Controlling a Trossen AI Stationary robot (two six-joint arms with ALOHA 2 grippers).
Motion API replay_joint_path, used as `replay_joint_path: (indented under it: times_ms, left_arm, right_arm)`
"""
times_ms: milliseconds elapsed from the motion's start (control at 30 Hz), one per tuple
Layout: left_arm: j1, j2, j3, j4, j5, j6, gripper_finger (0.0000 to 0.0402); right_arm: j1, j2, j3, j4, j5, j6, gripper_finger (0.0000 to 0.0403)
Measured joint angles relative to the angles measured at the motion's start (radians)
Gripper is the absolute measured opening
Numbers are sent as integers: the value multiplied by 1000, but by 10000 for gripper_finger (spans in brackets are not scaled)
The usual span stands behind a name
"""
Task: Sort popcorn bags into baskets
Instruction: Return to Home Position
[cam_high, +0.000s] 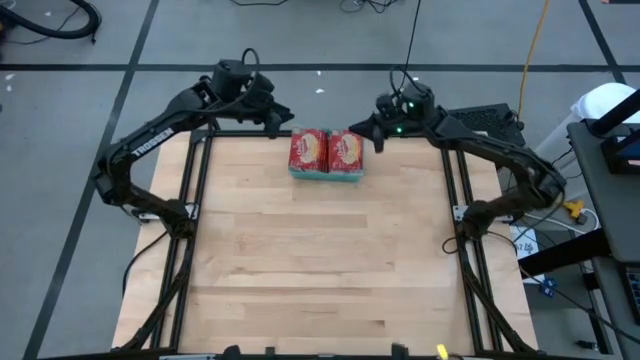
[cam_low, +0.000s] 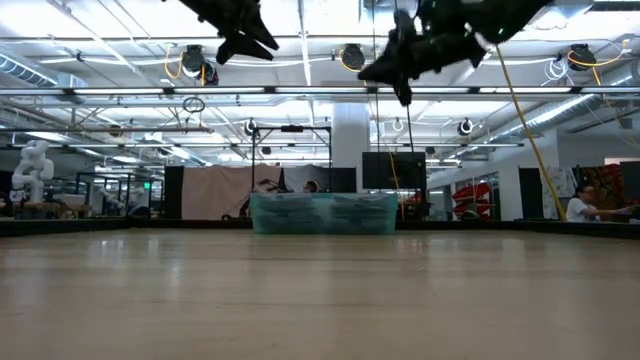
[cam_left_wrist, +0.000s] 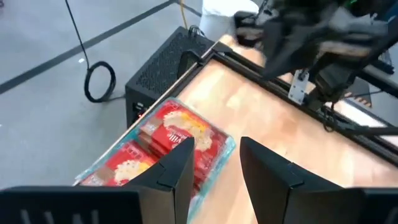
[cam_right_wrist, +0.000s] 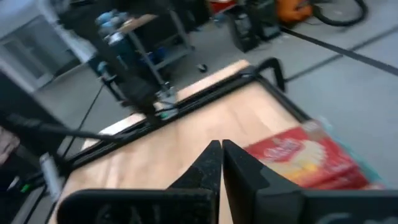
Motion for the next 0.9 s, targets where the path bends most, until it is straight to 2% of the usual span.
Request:
replay_joint_path:
  times_ms: [100, 200, 433, 633, 767, 900]
  left_arm:
    - [-13, -25, 0, -39, 8, 18, 129]
    - [-41, -64, 0, -90, 15, 57, 110]
    - [-177, -145, 0, -121, 15, 137, 11]
    - [-328, -188, 0, -123, -30, 141, 4]
    - [-429, -220, -1, -133, -123, 141, 4]
    - [-497, -261, -88, -78, -179, 128, 3]
  right_arm:
    - [52, -70, -1, -32, 0, -27, 3]
    - [113, -137, 0, -47, 33, -22, 2]
    - [278, -256, 0, -104, 227, -29, 1]
    - [414, -302, -1, -118, 264, -40, 0]
    - [489, -319, -1, -113, 326, -101, 0]
    - [547, -321, -1, -136, 393, -135, 0]
